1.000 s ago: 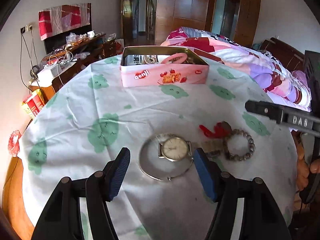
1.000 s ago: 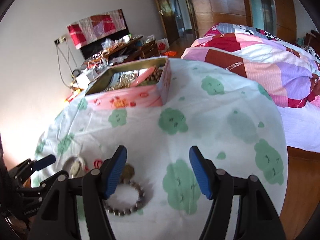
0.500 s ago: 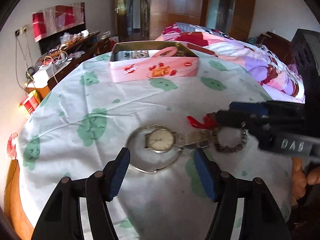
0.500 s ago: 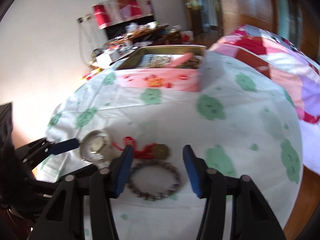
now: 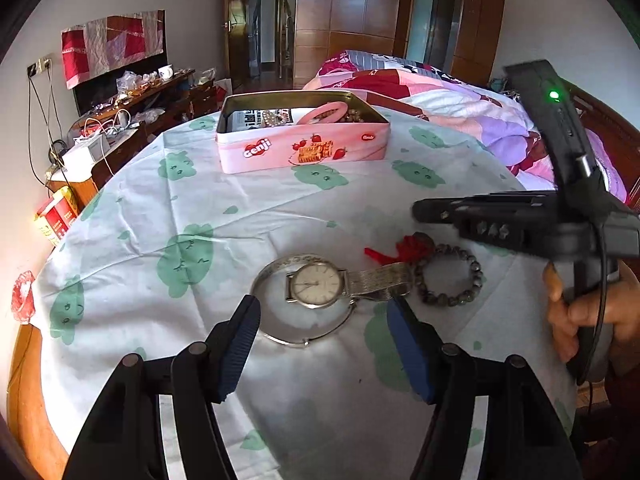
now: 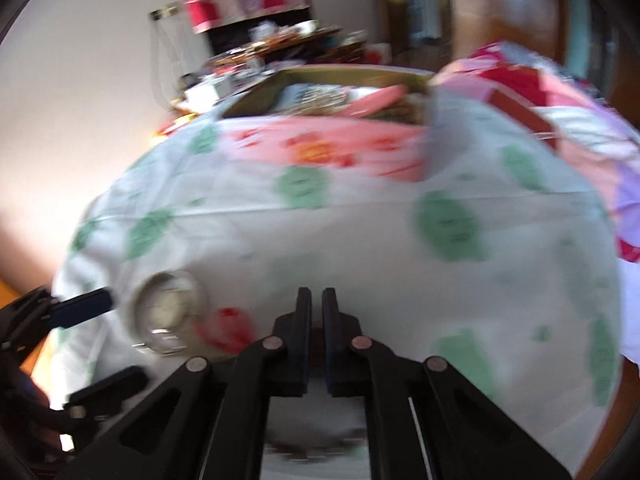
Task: Organize jewelry
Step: 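Lower the right tool onto the wristwatch strap and close on it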
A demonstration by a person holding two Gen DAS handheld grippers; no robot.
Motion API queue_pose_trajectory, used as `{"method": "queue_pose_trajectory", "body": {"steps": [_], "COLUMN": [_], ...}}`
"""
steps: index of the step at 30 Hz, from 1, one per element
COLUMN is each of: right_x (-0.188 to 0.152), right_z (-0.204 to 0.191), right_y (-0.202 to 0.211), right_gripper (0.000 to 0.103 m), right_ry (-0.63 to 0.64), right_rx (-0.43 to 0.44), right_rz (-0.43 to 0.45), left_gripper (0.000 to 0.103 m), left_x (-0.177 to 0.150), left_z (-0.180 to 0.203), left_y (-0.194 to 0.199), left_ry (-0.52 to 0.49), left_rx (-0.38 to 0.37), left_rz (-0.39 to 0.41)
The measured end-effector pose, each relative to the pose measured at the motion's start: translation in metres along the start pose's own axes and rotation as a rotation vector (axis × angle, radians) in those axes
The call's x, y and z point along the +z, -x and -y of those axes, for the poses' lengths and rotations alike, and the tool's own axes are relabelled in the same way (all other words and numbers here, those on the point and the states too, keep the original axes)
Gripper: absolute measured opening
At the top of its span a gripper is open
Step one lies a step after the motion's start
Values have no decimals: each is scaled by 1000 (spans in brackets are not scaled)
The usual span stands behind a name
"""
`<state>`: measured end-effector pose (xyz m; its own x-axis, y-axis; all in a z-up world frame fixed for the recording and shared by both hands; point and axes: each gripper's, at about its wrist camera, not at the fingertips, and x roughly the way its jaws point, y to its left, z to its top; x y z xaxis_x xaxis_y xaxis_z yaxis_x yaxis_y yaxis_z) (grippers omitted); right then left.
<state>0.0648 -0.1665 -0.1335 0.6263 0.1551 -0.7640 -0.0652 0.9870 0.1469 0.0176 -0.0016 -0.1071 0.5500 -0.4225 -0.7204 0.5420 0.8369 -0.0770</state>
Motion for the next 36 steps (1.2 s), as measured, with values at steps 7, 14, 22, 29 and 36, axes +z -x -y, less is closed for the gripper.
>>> {"method": "queue_pose_trajectory", "body": {"steps": [7, 14, 22, 29, 36], "right_x": [-5, -14, -16, -19, -18], "right_z": [45, 44, 45, 43, 32], "right_y": [29, 32, 29, 36, 40], "right_gripper": [10, 32, 32, 32, 32], "right_ry": [-141, -147, -172, -150, -115], "right_rx": [65, 71, 85, 86, 158], "right_rz": [46, 36, 22, 39, 46], "left_gripper": [66, 66, 23, 0, 0], "left_x": [8, 18, 26, 36, 33], "left_z": [19, 34, 23, 8, -25], "left_y": [-6, -25, -30, -6, 11], "left_ry": [-61, -89, -34, 1, 93], "left_rx": [-35, -50, -102, -89, -50], "left_rz": [11, -2, -30, 54, 71]}}
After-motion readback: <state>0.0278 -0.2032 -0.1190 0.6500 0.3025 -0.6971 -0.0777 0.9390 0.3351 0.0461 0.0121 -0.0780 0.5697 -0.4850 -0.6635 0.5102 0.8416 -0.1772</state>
